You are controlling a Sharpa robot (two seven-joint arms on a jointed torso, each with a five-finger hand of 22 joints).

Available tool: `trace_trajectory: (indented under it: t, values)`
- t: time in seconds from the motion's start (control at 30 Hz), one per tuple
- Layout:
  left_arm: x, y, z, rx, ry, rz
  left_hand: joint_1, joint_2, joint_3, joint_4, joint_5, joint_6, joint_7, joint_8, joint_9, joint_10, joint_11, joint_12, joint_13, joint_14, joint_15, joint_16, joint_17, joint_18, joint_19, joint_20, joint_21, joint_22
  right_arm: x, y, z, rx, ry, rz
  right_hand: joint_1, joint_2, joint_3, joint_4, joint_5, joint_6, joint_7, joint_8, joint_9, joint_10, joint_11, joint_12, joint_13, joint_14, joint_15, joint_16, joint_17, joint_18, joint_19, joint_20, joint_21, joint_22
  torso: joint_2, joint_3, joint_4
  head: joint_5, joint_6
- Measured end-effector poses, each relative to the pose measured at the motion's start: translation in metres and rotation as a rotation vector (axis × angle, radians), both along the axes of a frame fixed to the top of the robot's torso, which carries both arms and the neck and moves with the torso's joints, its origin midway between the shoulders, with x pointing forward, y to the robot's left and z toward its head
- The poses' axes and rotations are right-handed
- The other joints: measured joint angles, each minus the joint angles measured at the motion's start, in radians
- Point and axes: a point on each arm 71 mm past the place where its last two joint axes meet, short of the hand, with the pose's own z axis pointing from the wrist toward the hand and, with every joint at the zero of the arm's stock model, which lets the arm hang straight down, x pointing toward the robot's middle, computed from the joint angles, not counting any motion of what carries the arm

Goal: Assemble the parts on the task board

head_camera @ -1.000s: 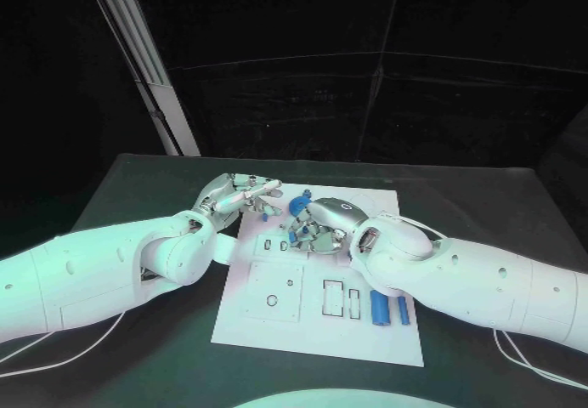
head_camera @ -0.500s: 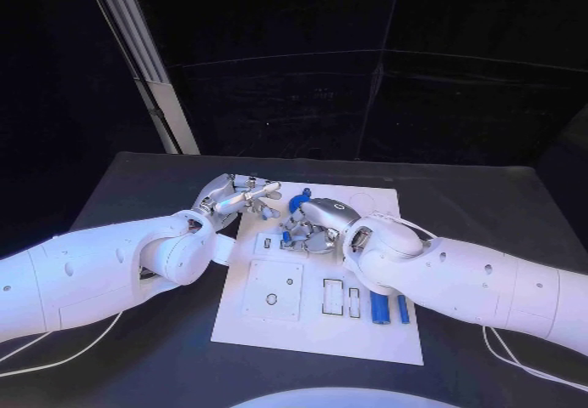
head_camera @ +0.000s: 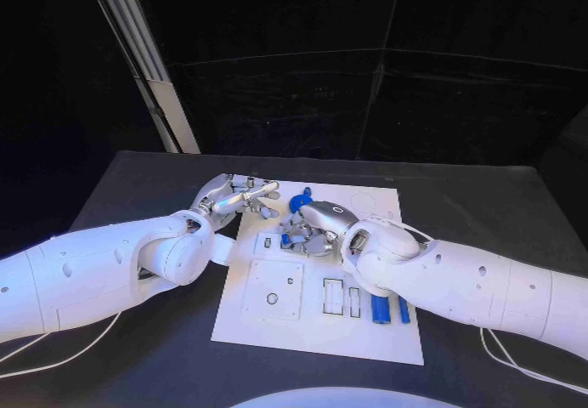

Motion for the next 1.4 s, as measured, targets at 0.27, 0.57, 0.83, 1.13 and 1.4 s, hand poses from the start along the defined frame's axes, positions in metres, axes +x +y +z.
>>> trace_trajectory:
  t: [0.27,0.57,0.83,1.13,1.4]
  values:
    - [0.0006,0.0002,-0.0002,0.002,-0.001,0.002,-0.002,-0.002,0.000,0.000,0.000,0.000,0.000,0.000,0.000,0.000,0.000,0.000,-0.001,0.000,0.000,0.004,0.002,0.000,0.000,0.000,0.000,0.000,0.0010,-0.0026,0.0003,-0.005,-0.008,-0.002,0.000,0.000,0.000,0.000,-0.002,0.000,-0.001,0.002,0.000,0.000,0.000,0.000,0.002,0.000,0.000,0.000,0.003,0.000,0.000,0.000,0.000,0.002,0.002,-0.0007,0.0031,-0.004,0.000]
    - [0.0011,0.0007,-0.0004,0.004,-0.001,0.003,-0.003,-0.004,0.000,0.000,0.000,0.000,0.000,0.000,0.000,0.000,0.000,0.000,-0.001,-0.007,0.000,0.004,0.005,0.000,0.000,0.000,0.000,0.001,0.0019,-0.0085,0.0012,-0.016,-0.016,-0.004,0.000,0.000,0.005,-0.006,-0.005,-0.001,-0.002,0.001,0.001,0.000,0.000,0.000,0.004,0.000,0.000,0.000,0.002,0.000,0.000,0.000,0.000,0.003,0.002,-0.0022,0.0062,-0.007,-0.002]
    - [0.0014,0.0006,-0.0006,0.005,-0.001,0.004,-0.003,-0.004,0.000,0.000,0.000,0.000,0.000,-0.004,0.000,0.000,0.000,-0.006,-0.001,-0.007,0.000,0.008,0.008,0.000,0.000,0.000,0.004,0.001,0.0008,-0.0077,0.0027,-0.037,-0.012,0.010,0.000,0.000,0.011,-0.012,-0.006,0.001,0.000,0.002,0.001,0.000,0.000,0.000,0.004,0.000,0.000,0.000,0.002,0.000,0.000,0.000,0.000,0.003,0.003,-0.0034,0.0089,-0.011,-0.003]
    - [0.0016,0.0009,-0.0008,0.006,-0.001,0.005,-0.003,-0.004,0.003,-0.003,0.000,0.000,0.000,-0.004,0.000,0.000,0.000,-0.006,-0.001,-0.007,0.000,0.008,0.010,0.000,0.000,0.000,0.004,0.002,-0.0014,-0.0065,0.0043,-0.063,-0.012,0.024,0.000,0.000,0.012,-0.013,-0.008,0.001,0.000,0.002,0.002,0.000,0.000,0.000,0.004,0.000,0.000,0.000,-0.002,0.000,0.000,0.000,0.000,0.002,0.004,-0.0046,0.0117,-0.013,-0.006]
    - [0.0019,0.0013,-0.0009,0.007,-0.001,0.006,-0.003,-0.004,0.003,-0.003,0.000,0.000,0.000,-0.004,0.000,0.000,0.000,-0.006,-0.002,-0.007,0.000,0.015,0.012,0.000,0.000,0.000,0.004,0.002,-0.0026,-0.0081,0.0053,-0.076,-0.019,0.023,0.000,0.000,0.015,-0.016,-0.011,0.002,0.001,0.002,0.003,0.000,0.000,0.000,0.004,0.000,0.000,0.000,-0.001,0.000,0.000,0.000,0.000,0.002,0.004,-0.0057,0.0138,-0.015,-0.007]
